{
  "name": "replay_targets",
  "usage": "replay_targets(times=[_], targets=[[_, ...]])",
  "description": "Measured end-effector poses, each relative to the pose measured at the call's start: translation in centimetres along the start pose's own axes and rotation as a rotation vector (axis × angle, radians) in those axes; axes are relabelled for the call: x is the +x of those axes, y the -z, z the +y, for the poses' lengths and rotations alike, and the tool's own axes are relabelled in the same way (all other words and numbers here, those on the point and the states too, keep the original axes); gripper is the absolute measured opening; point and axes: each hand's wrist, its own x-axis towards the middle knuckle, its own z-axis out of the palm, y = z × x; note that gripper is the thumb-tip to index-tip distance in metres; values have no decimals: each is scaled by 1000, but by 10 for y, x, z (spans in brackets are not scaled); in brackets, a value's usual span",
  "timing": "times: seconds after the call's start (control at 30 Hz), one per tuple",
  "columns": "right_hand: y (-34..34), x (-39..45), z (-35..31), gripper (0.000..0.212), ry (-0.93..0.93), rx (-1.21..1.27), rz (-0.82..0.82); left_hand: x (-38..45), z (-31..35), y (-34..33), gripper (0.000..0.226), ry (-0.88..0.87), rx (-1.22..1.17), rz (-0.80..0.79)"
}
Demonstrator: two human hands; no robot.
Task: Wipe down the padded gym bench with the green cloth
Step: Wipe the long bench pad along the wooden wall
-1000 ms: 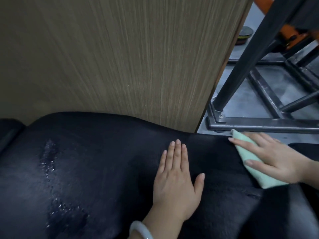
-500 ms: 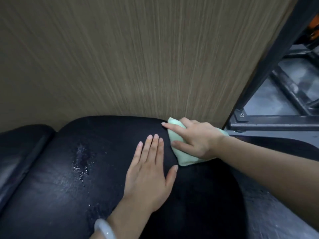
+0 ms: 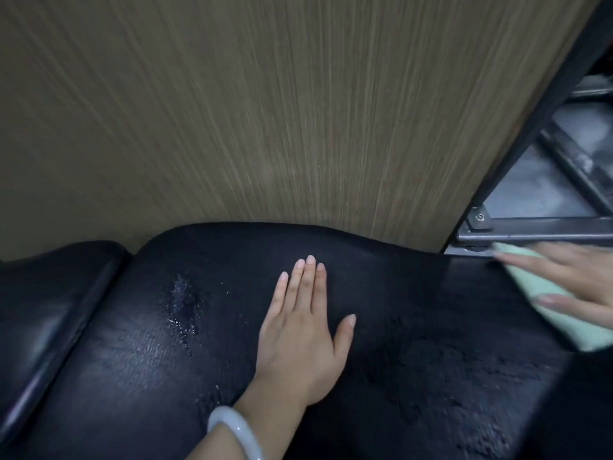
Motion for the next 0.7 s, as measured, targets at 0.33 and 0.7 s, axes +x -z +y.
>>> replay_targets(times=[0.33, 0.7], targets=[[51, 39, -100, 67, 220, -6, -35, 1, 2, -1, 77, -6, -48, 5], [51, 156, -228, 59, 224, 83, 8, 1, 2, -1, 81, 1, -115, 0]])
